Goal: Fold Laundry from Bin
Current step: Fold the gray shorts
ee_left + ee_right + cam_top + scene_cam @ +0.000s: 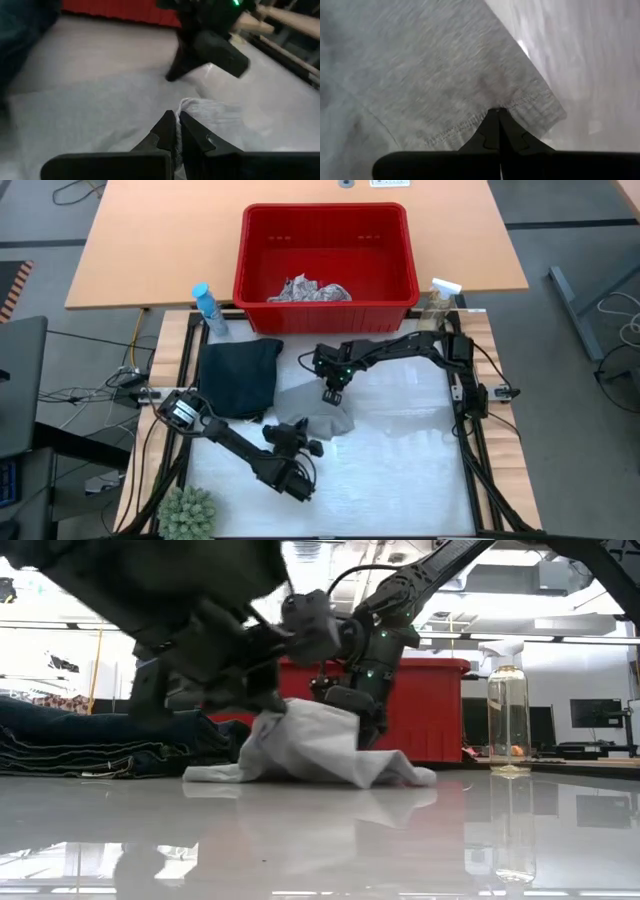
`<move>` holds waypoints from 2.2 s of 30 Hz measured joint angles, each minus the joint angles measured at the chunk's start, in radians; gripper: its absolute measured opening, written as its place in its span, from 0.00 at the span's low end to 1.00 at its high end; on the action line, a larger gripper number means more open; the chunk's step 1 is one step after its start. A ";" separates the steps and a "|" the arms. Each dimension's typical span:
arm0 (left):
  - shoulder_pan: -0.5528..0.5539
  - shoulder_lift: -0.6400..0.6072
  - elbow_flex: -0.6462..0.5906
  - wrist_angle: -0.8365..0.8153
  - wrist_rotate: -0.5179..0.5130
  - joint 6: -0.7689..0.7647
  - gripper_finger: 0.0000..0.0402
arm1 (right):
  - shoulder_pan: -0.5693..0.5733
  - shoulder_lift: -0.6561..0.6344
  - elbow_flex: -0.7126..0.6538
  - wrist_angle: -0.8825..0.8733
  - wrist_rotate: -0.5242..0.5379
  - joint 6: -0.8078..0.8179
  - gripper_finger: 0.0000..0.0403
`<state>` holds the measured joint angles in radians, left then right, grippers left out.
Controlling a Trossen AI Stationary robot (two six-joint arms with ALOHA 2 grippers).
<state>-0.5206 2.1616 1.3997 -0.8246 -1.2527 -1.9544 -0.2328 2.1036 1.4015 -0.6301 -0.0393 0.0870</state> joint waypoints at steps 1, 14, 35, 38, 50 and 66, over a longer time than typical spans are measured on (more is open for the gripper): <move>-0.006 0.000 -0.006 -0.018 -0.008 -0.038 0.00 | -0.005 0.000 0.000 -0.007 -0.008 0.000 0.03; 0.008 -0.002 -0.222 0.540 -0.268 -0.098 0.00 | -0.016 0.000 0.000 -0.034 -0.057 -0.017 0.03; 0.067 -0.262 -0.577 0.730 -0.086 -0.188 0.00 | -0.011 0.000 0.000 -0.039 -0.064 0.054 0.03; 0.073 -0.252 -0.583 0.718 -0.048 -0.194 0.00 | -0.009 0.000 0.000 -0.048 -0.065 0.073 0.04; 0.083 -0.250 -0.579 0.596 0.096 -0.166 0.00 | -0.004 -0.001 0.000 -0.052 -0.067 0.126 0.10; 0.080 -0.275 -0.570 0.591 0.119 -0.152 0.00 | -0.032 -0.254 -0.007 -0.088 -0.001 0.038 0.16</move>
<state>-0.4407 1.8864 0.8298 -0.2340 -1.1340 -2.1068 -0.2650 1.8495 1.3943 -0.7180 -0.0404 0.1251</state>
